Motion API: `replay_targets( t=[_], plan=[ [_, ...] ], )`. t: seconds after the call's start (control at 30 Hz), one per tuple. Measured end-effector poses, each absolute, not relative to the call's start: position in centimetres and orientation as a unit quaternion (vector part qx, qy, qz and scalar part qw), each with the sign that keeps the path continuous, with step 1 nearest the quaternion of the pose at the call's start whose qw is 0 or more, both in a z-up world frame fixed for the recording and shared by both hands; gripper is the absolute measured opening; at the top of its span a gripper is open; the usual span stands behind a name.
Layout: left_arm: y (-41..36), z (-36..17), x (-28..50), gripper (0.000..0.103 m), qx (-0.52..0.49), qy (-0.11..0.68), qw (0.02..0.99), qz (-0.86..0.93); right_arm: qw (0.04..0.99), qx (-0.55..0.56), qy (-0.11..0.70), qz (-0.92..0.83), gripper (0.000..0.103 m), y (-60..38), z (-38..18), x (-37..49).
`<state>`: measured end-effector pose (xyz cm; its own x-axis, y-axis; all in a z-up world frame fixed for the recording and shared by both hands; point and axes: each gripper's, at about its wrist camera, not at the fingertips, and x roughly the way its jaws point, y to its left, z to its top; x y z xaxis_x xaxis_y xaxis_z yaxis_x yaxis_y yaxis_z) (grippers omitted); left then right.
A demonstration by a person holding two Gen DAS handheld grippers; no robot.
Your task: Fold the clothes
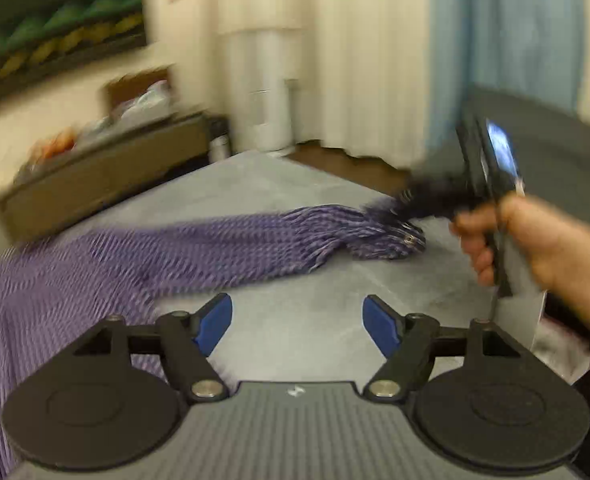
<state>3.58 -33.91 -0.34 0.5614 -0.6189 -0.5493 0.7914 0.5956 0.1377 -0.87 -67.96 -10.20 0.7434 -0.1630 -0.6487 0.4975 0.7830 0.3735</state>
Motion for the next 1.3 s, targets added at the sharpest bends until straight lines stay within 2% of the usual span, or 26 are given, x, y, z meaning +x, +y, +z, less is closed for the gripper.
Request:
replay_targets(
  t=[0.23,0.37,0.5,0.53,0.57,0.6,0.63,0.77,0.9,0.97,1.03,1.07,1.2,1.3],
  plan=[
    [-43.5,-6.1,2.0,0.073,0.322,0.108,0.845,-0.413,0.888,0.397,0.226,-0.056,0.011,-67.3,-7.1,-1.8],
    [-48.9,-9.4,1.1,0.076,0.394,0.038,0.822,-0.410,0.879,0.419,0.229,-0.013,0.011,-66.0,-6.6,-1.0],
    [-51.3,-13.1,0.1,0.076,0.482,-0.065,0.804,-0.343,0.871,0.434,0.229,0.023,0.011,-65.5,-6.3,-0.7],
    [-51.6,-13.6,0.2,0.069,0.493,-0.080,0.800,-0.332,0.868,0.439,0.228,0.034,0.011,-65.4,-6.3,-0.8],
    [-51.9,-14.1,0.2,0.040,0.503,-0.094,0.797,-0.322,0.867,0.442,0.225,0.040,0.011,-65.3,-6.2,-1.1],
    [-51.9,-13.9,0.6,0.006,0.499,-0.091,0.803,-0.314,0.869,0.441,0.220,0.042,0.014,-65.3,-6.1,-1.4],
    [-51.9,-13.7,1.0,0.007,0.494,-0.085,0.809,-0.306,0.870,0.441,0.215,0.044,0.019,-65.2,-6.0,-1.8],
    [-49.3,-9.3,4.8,0.006,0.408,-0.001,0.864,-0.295,0.865,0.477,0.151,0.027,0.059,-66.3,-5.7,-4.0],
    [-40.4,0.4,11.6,0.006,0.261,0.069,0.936,-0.224,0.883,0.445,0.151,-0.017,0.060,-65.3,-5.0,-5.0],
    [-35.6,5.3,14.5,0.006,0.208,0.088,0.958,-0.177,0.902,0.384,0.197,-0.020,0.061,-61.8,-4.8,-4.3],
    [-30.6,9.5,17.9,0.006,0.162,0.116,0.972,-0.127,0.916,0.311,0.252,-0.007,0.066,-56.9,-5.1,-3.7],
    [-28.5,11.1,19.7,0.006,0.141,0.135,0.974,-0.114,0.922,0.270,0.279,0.001,0.072,-54.1,-5.5,-3.6],
    [-21.9,15.1,24.1,0.006,0.091,0.179,0.976,-0.089,0.931,0.108,0.349,-0.018,0.075,-43.9,-8.2,-5.1],
    [-20.7,16.4,25.3,0.006,0.075,0.173,0.977,-0.095,0.925,0.074,0.369,-0.049,0.077,-40.5,-10.4,-7.2]
  ],
)
